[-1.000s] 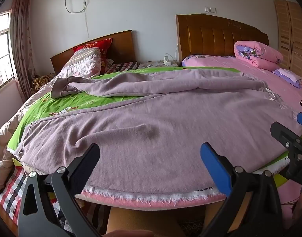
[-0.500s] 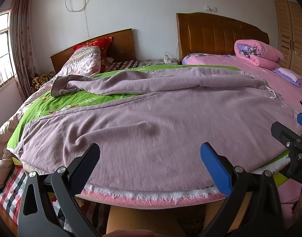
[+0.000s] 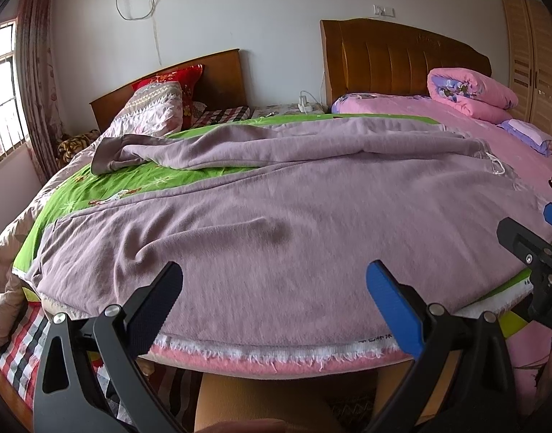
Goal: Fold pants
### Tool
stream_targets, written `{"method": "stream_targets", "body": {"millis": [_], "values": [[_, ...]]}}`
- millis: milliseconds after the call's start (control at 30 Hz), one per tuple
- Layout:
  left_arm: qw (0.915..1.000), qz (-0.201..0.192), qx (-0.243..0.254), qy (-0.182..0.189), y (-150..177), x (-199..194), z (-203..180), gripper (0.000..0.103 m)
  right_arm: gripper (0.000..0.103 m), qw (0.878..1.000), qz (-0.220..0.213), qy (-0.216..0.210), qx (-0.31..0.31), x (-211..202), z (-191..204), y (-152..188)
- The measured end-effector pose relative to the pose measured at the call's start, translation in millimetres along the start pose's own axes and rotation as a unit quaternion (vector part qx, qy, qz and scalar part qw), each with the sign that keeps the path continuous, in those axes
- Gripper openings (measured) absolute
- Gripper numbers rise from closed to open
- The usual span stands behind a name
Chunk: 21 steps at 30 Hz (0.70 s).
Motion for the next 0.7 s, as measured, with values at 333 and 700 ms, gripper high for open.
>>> {"method": "stream_targets", "body": {"millis": [333,700], "values": [[0.9998,0.019,-0.001,0.000,4,5,1,0.102,0.099,1.000,0.005,0.006,0.006,2,-11,4],[0.9984,0.018,-0.010,0.053,2,7,3,0.102,0.099,0.999,0.025,-0.013,0.016,8,-25,4]]}}
Point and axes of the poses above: each gripper's, at about its wrist camera, not at the fingertips, and x roughly the way its jaws point, z to its left, y to its underside, the point moved 9 cm from there along x, roughly the way its jaws point, and after that the axes turned 8 degrees about -z, right-handed, at the moved point
